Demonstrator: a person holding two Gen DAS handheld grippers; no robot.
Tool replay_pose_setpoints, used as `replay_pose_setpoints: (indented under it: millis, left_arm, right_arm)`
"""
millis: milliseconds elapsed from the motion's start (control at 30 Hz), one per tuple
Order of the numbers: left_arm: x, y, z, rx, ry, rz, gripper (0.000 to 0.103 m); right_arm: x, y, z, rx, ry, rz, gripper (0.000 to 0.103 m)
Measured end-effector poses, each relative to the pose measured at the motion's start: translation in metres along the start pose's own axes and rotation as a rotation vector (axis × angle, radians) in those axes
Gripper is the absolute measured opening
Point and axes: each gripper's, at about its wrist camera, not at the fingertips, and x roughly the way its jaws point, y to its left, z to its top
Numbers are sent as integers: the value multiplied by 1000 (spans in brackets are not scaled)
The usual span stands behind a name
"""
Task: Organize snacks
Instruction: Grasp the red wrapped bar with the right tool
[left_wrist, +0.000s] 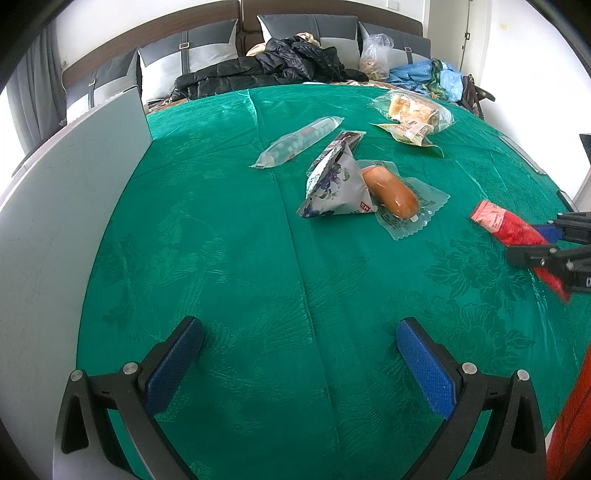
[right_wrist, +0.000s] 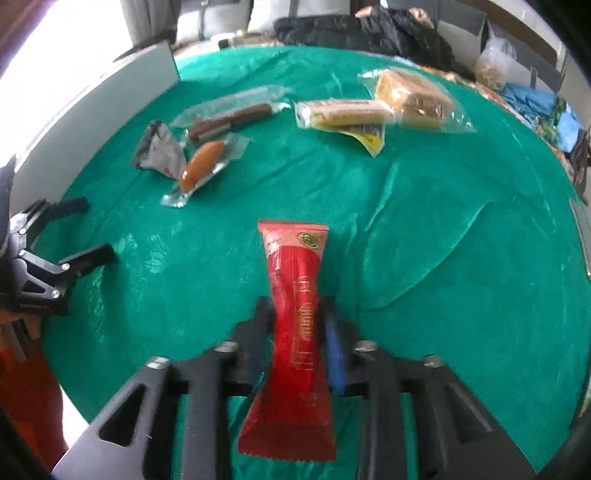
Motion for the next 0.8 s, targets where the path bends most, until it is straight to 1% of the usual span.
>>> replay_pose_setpoints:
  millis: [33, 67, 133, 200, 267, 300, 333, 800]
  left_arm:
    - [0, 0, 0, -1, -1, 1, 103]
    - [0, 0, 0, -2, -1, 3, 103]
    - [0, 0, 0, -5, -2, 5, 103]
    - [0, 0, 0, -5, -3, 6, 103]
    - [0, 0, 0, -5, -2, 6, 103]
    - [0, 0, 0, -6, -3, 5, 103]
    - [-1, 0, 0, -6, -2, 5, 103]
    - [0, 1, -1, -7, -3, 7, 103]
  right_arm:
    - [2, 2, 0, -3, -16, 6, 60]
    - [3, 5, 0, -17, -29, -2, 63]
    - [8, 13, -1, -61, -62, -45, 71]
    - [13, 9, -1, -38, -88, -30, 74]
    - [14, 6, -3, -32, -133, -37, 76]
    - [14, 6, -7, -33, -160, -42, 77]
    - [13, 5, -7, -26, -163, -41, 77]
    - [11, 4, -7, -19, -163, -50, 78]
